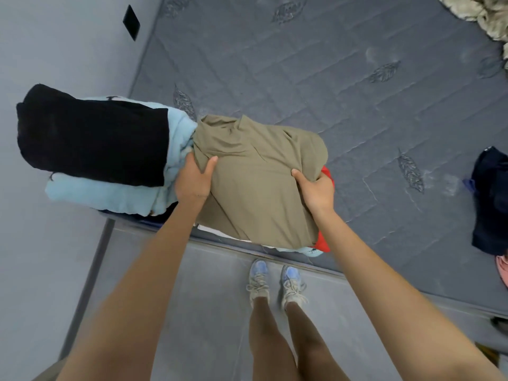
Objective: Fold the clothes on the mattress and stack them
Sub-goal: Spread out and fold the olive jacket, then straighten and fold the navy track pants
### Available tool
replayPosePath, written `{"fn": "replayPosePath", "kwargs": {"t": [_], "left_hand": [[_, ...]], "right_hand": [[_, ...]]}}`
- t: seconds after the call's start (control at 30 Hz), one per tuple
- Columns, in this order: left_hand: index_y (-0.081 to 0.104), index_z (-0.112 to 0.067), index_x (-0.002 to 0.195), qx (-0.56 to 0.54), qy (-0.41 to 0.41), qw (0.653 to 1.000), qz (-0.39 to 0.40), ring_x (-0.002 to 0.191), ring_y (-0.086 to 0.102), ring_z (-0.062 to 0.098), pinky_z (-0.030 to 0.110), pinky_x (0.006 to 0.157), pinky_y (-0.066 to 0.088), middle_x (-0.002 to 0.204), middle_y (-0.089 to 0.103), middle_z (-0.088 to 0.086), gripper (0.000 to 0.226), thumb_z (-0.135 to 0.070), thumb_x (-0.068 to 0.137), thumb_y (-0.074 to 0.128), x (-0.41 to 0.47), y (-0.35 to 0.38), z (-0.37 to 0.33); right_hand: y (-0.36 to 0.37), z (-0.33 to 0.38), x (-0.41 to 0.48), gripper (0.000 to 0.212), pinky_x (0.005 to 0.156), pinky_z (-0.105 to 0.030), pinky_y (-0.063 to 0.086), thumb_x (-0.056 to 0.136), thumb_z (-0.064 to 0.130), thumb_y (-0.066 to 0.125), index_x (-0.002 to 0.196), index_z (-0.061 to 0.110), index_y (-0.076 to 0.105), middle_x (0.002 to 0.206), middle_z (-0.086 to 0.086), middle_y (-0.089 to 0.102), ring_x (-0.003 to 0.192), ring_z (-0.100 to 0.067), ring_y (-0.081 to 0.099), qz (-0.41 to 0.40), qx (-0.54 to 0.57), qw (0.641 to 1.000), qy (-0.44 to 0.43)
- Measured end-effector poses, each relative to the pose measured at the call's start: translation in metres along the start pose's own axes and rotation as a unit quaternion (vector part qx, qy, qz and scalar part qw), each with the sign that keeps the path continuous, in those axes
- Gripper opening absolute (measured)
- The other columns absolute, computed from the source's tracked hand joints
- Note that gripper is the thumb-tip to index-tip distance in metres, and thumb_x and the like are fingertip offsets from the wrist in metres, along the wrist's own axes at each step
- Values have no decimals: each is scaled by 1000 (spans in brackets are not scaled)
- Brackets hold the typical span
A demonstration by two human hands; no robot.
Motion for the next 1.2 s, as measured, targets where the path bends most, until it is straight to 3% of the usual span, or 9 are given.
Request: {"fn": "replayPosePath", "kwargs": {"t": [0.13, 0.27, 0.37, 0.43, 0.53, 0.67, 1.0, 1.2], "left_hand": [[45, -7, 129, -10, -6, 1000, -5, 117, 54, 30, 32, 92, 40, 129, 57, 12, 54, -46, 93, 56, -3, -1, 2], [36, -2, 137, -1, 22, 999, -34, 125, 45, 33, 43, 106, 37, 136, 46, 18, 65, -41, 91, 62, -17, -10, -11], [31, 3, 144, 70, 96, 990, -81, 131, 35, 38, 40, 110, 26, 141, 36, 25, 71, -36, 92, 62, -45, -21, -30], [31, 1, 146, 143, 146, 976, -68, 137, 30, 38, 43, 113, 24, 146, 32, 25, 70, -38, 94, 58, -64, -22, -42], [29, -14, 150, 248, 176, 953, -14, 146, 17, 33, 48, 117, 15, 156, 22, 18, 65, -45, 97, 50, -88, -15, -55], [27, -23, 151, 297, 223, 928, 23, 149, 6, 29, 49, 118, 2, 161, 13, 10, 62, -49, 97, 44, -115, -14, -81], [11, -29, 154, 369, 307, 876, 34, 150, -5, 26, 51, 118, -6, 163, 2, 5, 66, -55, 98, 32, -157, -7, -167], [10, -30, 155, 387, 370, 844, 36, 150, -5, 26, 52, 118, -6, 163, 2, 3, 65, -56, 98, 30, -194, 35, -234]], "right_hand": [[-2, -3, -2, 43, 98, -31, 47, 84, 36, 74, 120, 13, 64, 121, -2, 69, 113, -20, 63, 11, -17, 1000, 6], [-14, 3, -12, 56, 93, -26, 42, 84, 39, 74, 129, 13, 53, 129, -2, 62, 120, -21, 57, 22, -32, 999, 19], [-29, 15, -30, 73, 108, -37, 35, 85, 48, 69, 143, 15, 41, 140, -9, 48, 134, -28, 40, 29, -133, 991, -5], [-41, 28, -47, 79, 112, -43, 29, 86, 53, 65, 150, 20, 32, 145, -10, 40, 137, -32, 33, 30, -218, 975, -37], [-55, 51, -72, 76, 109, -44, 29, 89, 53, 60, 152, 26, 28, 149, -7, 36, 136, -32, 32, 29, -291, 948, -124], [-69, 72, -98, 73, 109, -44, 28, 91, 52, 57, 153, 28, 27, 156, -3, 29, 141, -27, 26, 30, -353, 917, -183], [-150, 78, -121, 72, 119, -45, 12, 94, 53, 50, 156, 31, 19, 163, -5, 14, 151, -29, 7, -6, -402, 896, -188], [-221, 80, -119, 74, 120, -45, 11, 93, 54, 52, 155, 30, 21, 163, -5, 16, 151, -28, 8, -59, -393, 897, -194]]}}
Point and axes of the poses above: each hand's wrist, its own x-axis towards the middle knuckle, its own y-axis out of the palm, z = x × y, the point moved 5 cm from there along x, towards the middle knuckle
